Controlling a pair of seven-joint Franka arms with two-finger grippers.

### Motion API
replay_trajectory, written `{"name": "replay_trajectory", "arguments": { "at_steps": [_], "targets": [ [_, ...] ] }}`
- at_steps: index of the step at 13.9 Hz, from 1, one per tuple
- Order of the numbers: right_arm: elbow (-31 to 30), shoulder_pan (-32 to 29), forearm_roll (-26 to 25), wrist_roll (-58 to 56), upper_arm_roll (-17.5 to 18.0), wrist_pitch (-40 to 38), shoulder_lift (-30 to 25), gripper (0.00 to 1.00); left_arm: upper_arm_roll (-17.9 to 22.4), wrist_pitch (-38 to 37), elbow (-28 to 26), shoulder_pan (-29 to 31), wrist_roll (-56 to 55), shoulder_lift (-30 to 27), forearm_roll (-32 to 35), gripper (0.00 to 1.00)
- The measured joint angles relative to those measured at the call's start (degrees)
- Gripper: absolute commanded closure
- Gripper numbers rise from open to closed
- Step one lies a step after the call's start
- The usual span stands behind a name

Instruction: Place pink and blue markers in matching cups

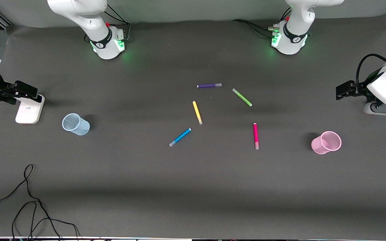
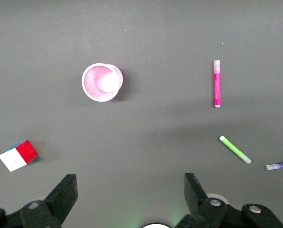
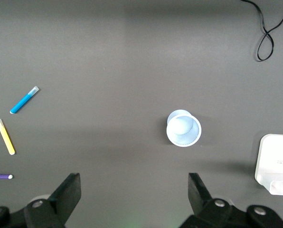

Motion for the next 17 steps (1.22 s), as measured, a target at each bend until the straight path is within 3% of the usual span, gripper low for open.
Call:
{"name": "replay_trajectory", "arguments": {
  "at_steps": [10,17],
  "targets": [
    [0.4,0.0,-0.4,2.2,-0.5,-3.1,0.2,0.00,-0.1,0.0,0.3,0.0,1.1,0.0,0.0,0.00],
    [1.6,11.0,-0.5,19.0,0.2,-4.0,3.9,0.00,-1.2,0.4,1.0,-1.7,1.1,0.2,-0.2,0.00]
  ]
}}
